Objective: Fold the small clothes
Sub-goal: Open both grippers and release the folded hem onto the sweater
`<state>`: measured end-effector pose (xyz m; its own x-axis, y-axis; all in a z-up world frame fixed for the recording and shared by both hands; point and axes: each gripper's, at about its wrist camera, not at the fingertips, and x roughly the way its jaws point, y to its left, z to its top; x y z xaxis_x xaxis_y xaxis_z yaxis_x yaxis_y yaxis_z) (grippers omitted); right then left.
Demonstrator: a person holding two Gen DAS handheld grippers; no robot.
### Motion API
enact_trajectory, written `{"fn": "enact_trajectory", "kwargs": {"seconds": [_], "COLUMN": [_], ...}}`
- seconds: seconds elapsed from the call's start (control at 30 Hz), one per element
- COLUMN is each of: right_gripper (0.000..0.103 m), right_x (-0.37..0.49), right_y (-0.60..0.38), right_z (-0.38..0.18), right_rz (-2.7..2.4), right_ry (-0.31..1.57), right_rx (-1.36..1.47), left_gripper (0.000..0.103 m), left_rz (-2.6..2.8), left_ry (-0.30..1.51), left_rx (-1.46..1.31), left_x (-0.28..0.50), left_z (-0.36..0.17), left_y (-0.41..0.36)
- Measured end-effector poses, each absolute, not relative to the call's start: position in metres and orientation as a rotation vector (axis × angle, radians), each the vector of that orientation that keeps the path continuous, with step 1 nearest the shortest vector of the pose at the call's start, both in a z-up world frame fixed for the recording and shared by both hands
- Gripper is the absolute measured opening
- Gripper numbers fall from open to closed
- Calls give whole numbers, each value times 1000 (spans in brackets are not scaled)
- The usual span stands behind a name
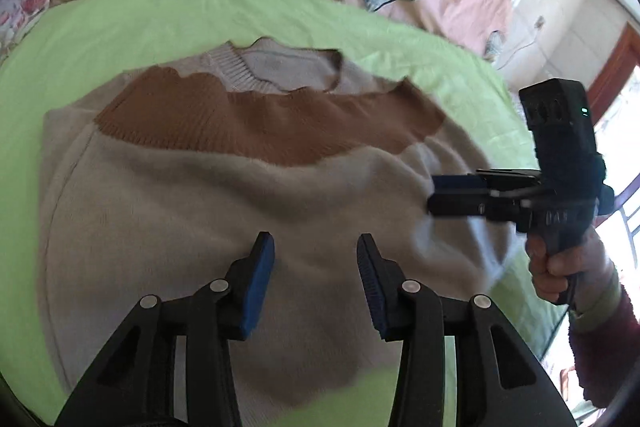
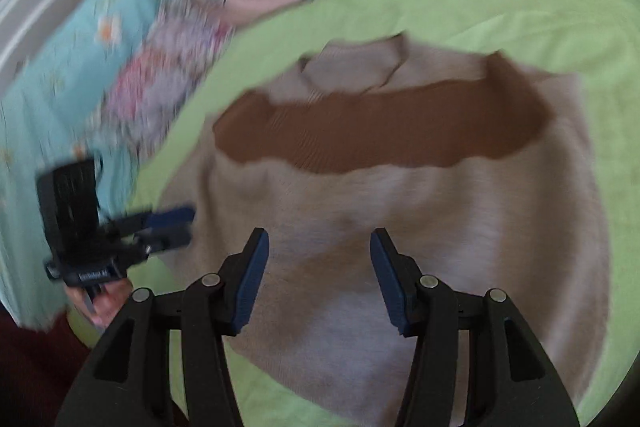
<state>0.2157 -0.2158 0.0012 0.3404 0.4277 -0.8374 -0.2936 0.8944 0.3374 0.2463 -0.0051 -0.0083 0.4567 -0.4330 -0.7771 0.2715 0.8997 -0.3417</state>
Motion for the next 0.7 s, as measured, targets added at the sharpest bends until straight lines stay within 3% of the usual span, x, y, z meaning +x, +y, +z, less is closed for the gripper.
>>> {"fn": "enact_trajectory", "kwargs": {"seconds": [0.07,0.33,0.4,0.53,0.7], "right_gripper": [55,52,48,51,54], "right_x": [244,328,323,281,217], "right_y": [-206,-289,-316,-318,-304], "right_z": [-14,-8,-5,16,25], "right_rz": [455,78,68,102,171], "right_ry": [1191,1077,1033,959,939], "right_rx": [86,216,359,401,427], "left_gripper": [31,11,12,29,33], "left_rz": [-406,-200,-167,-154,-219], "left_ry": [1049,1012,995,946,931], "left_rx": [-185,-382,-410,-404,-466], "left_x": [278,337,326,267,186], "left_z": [-19,-32,-27,-7,2], "left_y": [3,96,108,109,104]}}
